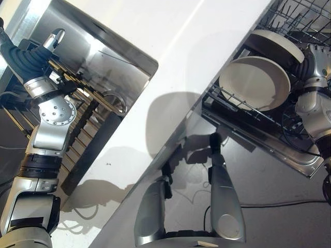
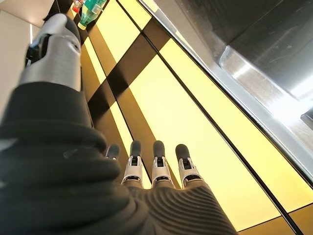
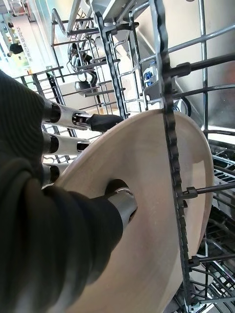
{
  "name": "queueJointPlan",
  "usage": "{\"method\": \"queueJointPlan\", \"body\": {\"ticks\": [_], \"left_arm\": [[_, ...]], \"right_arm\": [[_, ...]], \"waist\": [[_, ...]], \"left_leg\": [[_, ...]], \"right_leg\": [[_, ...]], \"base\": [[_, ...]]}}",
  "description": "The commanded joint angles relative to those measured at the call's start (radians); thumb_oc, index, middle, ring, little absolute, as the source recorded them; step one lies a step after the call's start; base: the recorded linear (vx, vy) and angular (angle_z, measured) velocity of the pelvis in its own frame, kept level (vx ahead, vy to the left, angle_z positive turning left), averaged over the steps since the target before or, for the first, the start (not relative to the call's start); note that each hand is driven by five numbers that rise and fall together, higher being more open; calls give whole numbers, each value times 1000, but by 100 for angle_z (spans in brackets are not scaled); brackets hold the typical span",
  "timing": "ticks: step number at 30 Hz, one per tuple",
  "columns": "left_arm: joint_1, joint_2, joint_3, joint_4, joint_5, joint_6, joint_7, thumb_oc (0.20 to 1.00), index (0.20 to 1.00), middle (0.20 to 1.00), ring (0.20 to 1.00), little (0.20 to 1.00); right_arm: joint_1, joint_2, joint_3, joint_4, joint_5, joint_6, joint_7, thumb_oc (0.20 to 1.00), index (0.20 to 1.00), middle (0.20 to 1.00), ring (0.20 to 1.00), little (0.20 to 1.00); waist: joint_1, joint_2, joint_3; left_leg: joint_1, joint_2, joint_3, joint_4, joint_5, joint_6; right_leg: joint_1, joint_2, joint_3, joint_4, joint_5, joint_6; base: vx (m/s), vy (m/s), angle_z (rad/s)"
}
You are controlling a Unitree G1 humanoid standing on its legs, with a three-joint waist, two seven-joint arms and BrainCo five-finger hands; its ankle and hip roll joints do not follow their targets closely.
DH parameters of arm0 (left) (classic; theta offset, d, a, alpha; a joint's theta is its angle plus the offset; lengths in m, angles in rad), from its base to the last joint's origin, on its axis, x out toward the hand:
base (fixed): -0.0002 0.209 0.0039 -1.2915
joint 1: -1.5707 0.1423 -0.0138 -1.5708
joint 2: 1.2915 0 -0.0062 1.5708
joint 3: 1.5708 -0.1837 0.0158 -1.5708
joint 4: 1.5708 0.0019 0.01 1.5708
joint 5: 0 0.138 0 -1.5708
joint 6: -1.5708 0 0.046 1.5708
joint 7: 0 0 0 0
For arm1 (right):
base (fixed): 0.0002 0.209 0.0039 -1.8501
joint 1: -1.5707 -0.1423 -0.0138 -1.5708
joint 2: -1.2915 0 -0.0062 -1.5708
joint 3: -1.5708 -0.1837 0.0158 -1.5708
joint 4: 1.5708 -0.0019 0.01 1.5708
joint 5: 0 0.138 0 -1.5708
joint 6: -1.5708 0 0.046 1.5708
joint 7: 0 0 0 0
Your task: Pick up plates and place into dishwasher.
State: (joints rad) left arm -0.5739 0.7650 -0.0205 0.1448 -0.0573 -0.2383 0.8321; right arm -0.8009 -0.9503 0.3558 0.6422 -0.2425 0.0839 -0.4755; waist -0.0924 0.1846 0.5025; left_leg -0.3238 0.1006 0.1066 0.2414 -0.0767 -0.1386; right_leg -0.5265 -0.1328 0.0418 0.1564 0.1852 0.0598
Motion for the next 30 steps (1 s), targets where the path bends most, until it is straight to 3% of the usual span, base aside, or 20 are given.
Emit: {"method": "queueJointPlan", "body": {"ticks": [1, 19, 30], "left_arm": [[-29, 46, 39, -1, -6, -17, 24, 1000, 1000, 1000, 1000, 1000], [93, 10, 111, -23, -14, -42, -11, 1000, 1000, 1000, 1000, 1000], [212, -96, 145, -27, 22, -93, 10, 1000, 1000, 1000, 1000, 1000]], "right_arm": [[46, -31, -49, 90, 10, 50, -24, 1000, 1000, 1000, 1000, 1000], [199, -29, -234, -114, 32, 37, -82, 1000, 1000, 1000, 1000, 1000], [354, 141, -415, -433, 98, 13, -247, 1000, 1000, 1000, 1000, 1000]], "waist": [[-12, 47, -7], [-32, 27, -58], [-82, 32, -86]], "left_leg": [[-120, 27, -55, -79, 168, 12], [-50, 39, -48, -95, 153, 11], [11, 53, -32, -102, 135, 12]], "right_leg": [[-10, -41, -37, 238, -283, 20], [59, -28, -33, 206, -287, 21], [73, -1, 0, 221, -307, 8]], "base": [[0, 0, 0], [34, 7, -1], [12, 46, -4]]}}
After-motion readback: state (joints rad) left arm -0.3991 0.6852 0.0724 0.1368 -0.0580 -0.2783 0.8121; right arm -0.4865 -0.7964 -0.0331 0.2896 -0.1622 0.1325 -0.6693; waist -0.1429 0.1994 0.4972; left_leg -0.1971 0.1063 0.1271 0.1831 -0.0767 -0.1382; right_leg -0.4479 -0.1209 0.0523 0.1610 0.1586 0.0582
